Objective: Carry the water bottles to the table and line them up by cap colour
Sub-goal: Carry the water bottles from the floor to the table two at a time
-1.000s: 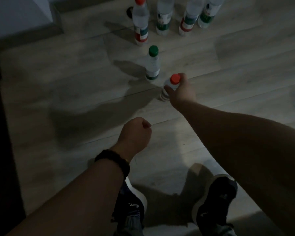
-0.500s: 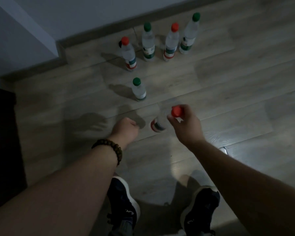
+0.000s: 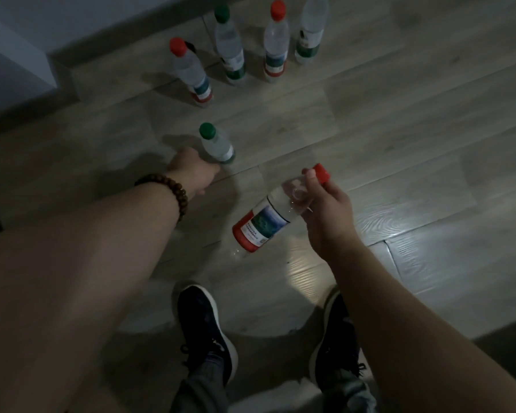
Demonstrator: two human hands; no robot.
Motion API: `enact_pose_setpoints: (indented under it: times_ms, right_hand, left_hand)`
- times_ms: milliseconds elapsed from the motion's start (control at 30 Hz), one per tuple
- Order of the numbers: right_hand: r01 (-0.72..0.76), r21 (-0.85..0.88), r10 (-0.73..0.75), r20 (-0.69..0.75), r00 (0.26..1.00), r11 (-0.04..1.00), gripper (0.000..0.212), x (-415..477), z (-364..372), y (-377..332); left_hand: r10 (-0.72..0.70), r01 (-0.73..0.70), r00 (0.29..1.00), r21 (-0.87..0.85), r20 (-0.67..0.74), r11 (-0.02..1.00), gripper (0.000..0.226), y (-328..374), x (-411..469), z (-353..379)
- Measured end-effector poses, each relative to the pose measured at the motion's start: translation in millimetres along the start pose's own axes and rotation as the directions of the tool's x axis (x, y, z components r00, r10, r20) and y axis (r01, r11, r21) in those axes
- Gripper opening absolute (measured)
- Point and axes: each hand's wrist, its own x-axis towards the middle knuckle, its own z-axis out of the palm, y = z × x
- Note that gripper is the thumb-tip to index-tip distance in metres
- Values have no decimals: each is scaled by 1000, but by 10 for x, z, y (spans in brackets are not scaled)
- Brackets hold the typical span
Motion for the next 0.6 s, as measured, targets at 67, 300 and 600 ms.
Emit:
enact_pose_setpoints:
  times_ms: [67, 300, 600]
  right_hand:
    - [-87, 112, 87, 8, 996, 990, 36, 108, -5, 82]
    - [-282, 238, 273, 71, 959, 929, 30, 354, 235, 117]
    - [-292, -40, 294, 46, 955, 955, 46, 406, 217, 62]
  left_hand:
    - [-6, 5, 1000, -40, -19, 999, 78, 40, 122, 39]
    - [162, -180, 981, -186, -108, 966, 77, 112, 578, 111]
    - [272, -278, 950, -21, -152, 960, 56, 49, 660, 131]
